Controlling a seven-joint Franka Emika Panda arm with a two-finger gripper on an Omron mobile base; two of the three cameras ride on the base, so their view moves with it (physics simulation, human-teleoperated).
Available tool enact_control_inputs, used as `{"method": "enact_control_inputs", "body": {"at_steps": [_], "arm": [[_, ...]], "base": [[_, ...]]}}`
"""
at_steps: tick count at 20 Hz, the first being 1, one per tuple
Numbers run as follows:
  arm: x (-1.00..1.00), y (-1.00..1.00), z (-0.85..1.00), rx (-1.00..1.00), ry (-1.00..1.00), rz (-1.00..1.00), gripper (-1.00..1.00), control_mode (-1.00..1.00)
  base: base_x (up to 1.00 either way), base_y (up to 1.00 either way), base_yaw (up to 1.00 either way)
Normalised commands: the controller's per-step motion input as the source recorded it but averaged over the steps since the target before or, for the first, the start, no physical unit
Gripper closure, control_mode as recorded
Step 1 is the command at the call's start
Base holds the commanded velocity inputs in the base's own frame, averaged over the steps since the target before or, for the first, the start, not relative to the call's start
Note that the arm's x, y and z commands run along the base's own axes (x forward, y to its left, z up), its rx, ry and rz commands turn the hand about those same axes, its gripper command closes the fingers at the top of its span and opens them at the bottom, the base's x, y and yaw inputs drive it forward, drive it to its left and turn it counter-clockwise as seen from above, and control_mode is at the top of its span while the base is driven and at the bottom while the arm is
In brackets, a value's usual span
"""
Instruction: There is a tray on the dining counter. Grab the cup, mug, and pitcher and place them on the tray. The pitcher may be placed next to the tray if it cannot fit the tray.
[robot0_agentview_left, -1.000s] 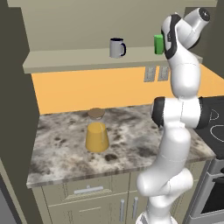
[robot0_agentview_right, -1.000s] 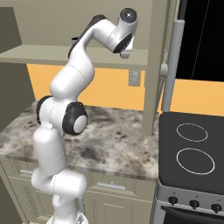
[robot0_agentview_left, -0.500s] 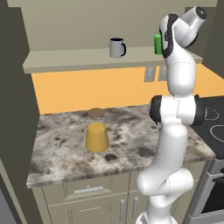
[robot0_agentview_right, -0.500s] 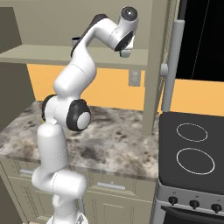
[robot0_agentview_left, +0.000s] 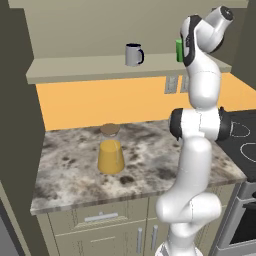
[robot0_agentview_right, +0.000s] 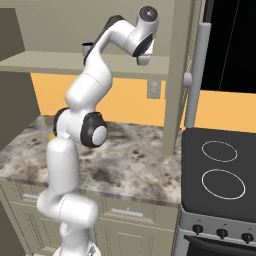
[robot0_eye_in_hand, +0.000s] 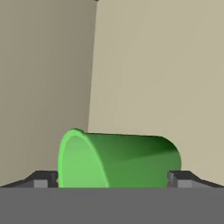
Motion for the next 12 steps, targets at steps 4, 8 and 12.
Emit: {"method": "enact_control_inputs", "body": {"at_steps": [4,8,12], "arm": [[0.01,0.0,-0.12,0.0,0.04,0.0,-1.0,-1.0],[0.0,0.0,-0.24,0.0,0.05,0.0,1.0,-1.0],[0.0,0.0,-0.22,0.0,0.02,0.0,1.0,-1.0]], "base": [[0.0,0.0,0.0],[0.0,0.0,0.0],[0.0,0.0,0.0]]}}
